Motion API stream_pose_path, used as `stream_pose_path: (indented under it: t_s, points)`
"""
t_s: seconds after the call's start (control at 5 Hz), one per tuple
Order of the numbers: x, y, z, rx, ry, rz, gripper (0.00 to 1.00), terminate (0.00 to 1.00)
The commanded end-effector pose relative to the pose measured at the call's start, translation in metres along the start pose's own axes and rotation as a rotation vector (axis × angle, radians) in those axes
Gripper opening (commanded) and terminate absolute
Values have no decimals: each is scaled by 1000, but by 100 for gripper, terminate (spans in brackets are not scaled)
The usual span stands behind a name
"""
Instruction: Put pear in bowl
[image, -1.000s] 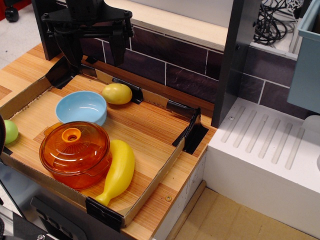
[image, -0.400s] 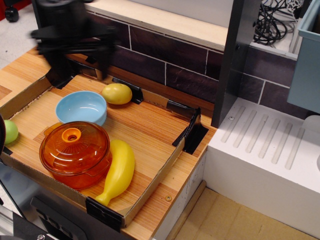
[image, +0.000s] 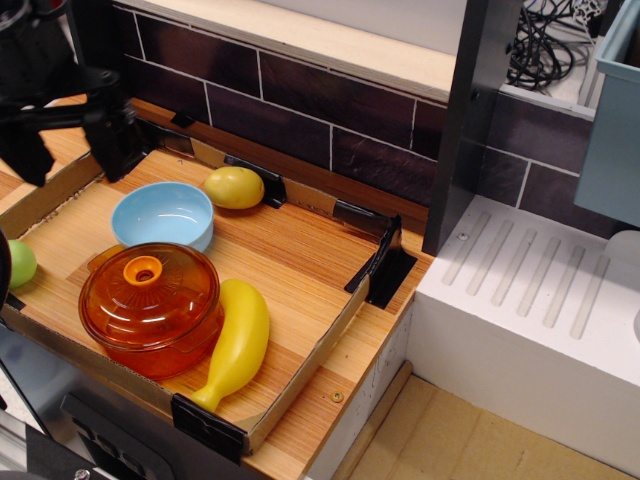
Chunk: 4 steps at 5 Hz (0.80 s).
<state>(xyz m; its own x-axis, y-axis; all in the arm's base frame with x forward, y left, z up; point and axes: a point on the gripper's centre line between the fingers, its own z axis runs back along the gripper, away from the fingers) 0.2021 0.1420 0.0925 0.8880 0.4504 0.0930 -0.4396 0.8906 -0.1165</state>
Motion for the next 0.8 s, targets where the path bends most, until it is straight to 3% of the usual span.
stream_pose_path:
  t_s: [0.0, 0.2, 0.6]
  points:
    - [-9, 37, -12, 29, 91, -44, 100, 0]
    - [-9, 49, -19, 39, 121, -86, 100, 0]
    - [-3, 67, -31, 43, 120, -105, 100, 0]
